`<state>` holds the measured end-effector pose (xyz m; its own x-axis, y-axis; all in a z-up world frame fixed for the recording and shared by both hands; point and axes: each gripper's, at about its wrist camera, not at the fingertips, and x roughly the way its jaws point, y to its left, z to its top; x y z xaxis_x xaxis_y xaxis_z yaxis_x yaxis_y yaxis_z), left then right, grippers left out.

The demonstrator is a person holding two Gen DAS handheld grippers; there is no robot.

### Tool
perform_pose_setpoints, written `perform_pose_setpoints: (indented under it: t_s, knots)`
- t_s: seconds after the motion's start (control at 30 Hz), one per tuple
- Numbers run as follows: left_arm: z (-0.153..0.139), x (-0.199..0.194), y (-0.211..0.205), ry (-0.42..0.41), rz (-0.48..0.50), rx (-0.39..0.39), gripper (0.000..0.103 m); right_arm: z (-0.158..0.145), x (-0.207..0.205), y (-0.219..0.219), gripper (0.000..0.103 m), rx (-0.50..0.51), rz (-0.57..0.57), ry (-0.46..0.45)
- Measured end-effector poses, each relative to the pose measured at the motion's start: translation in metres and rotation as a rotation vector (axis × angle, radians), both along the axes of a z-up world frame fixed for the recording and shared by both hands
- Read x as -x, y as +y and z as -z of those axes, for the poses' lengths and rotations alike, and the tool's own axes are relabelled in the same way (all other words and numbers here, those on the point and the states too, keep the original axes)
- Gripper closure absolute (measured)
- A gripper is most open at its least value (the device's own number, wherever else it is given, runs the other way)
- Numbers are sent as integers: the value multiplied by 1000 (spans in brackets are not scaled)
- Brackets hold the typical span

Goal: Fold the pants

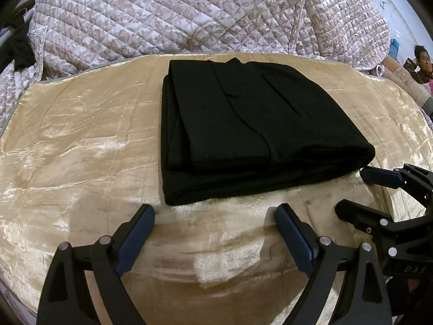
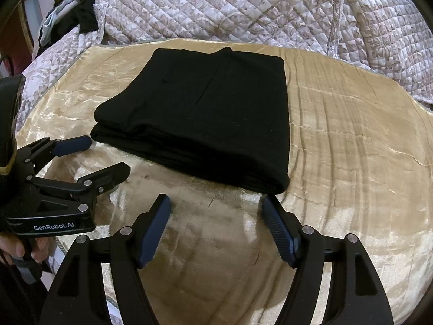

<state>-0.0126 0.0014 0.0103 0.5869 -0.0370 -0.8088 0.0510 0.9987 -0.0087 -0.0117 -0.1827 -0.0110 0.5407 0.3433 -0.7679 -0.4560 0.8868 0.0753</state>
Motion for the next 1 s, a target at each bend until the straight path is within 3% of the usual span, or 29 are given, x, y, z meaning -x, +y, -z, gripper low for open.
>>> perform_pose_setpoints:
  t_s: [1.0]
  knots:
    - [0,0,-2,-3,2,1,9,0,0,2,28,11,-11,-6]
